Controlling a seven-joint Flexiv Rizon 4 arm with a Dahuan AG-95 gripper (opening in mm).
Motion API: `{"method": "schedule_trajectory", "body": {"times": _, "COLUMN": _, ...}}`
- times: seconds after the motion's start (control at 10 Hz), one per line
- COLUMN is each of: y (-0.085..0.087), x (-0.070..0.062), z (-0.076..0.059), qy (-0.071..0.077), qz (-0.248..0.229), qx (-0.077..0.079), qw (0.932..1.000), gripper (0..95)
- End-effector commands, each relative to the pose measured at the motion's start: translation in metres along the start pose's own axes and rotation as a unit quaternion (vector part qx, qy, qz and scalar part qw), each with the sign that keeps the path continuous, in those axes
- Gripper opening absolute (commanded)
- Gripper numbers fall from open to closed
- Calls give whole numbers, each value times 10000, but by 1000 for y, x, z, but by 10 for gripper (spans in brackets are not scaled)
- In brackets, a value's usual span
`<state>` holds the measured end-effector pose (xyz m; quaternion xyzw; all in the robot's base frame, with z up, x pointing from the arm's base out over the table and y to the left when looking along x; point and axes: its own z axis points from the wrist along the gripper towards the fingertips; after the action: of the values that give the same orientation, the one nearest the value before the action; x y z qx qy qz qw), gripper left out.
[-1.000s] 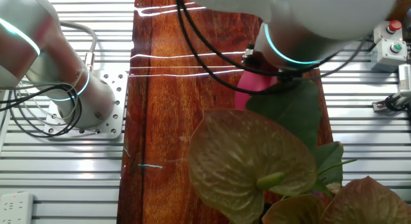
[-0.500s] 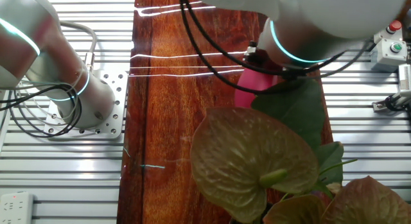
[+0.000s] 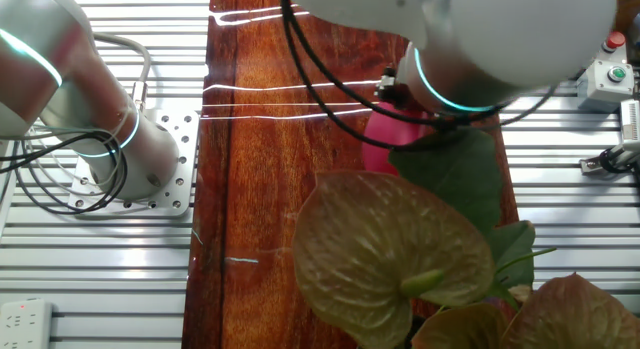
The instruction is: Water the plant
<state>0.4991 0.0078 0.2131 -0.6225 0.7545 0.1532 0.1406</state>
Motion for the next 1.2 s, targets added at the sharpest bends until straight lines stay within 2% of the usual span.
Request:
{"method": "schedule_trajectory", "body": {"times": 0.1, "y": 2, "x": -2, "z": -64, "qy": -148, "qz": -40, "qx": -69, "qw": 9999, "gripper": 0}}
{"method": "schedule_trajectory", "body": {"times": 0.2, "y": 2, "x": -2, "z": -65, "qy": -174, "qz": -52, "qx": -56, "qw": 9998, "gripper": 0}}
{"method": "schedule_trajectory", "body": {"times": 0.4, "y": 3, "x": -5, "z": -71, "qy": -275, "qz": -11, "qx": -185, "qw": 9994, "gripper": 0}}
{"method": "schedule_trajectory", "body": {"times": 0.5, "y": 3, "x": -5, "z": -72, "qy": -260, "qz": -40, "qx": -121, "qw": 9996, "gripper": 0}}
{"method": "schedule_trajectory", "body": {"times": 0.6, "y": 3, "x": -5, "z": -72, "qy": -304, "qz": -51, "qx": -97, "qw": 9995, "gripper": 0}}
{"method": "schedule_trajectory", "body": {"times": 0.8, "y": 3, "x": -5, "z": -72, "qy": -394, "qz": -140, "qx": -137, "qw": 9990, "gripper": 0}}
{"method": "schedule_trajectory", "body": {"times": 1.0, "y": 3, "x": -5, "z": -73, "qy": -521, "qz": -292, "qx": -90, "qw": 9982, "gripper": 0}}
{"method": "schedule_trajectory", "body": {"times": 1.1, "y": 3, "x": -5, "z": -73, "qy": -590, "qz": -403, "qx": -146, "qw": 9973, "gripper": 0}}
{"method": "schedule_trajectory", "body": {"times": 1.2, "y": 3, "x": -5, "z": -73, "qy": -681, "qz": -436, "qx": -121, "qw": 9966, "gripper": 0}}
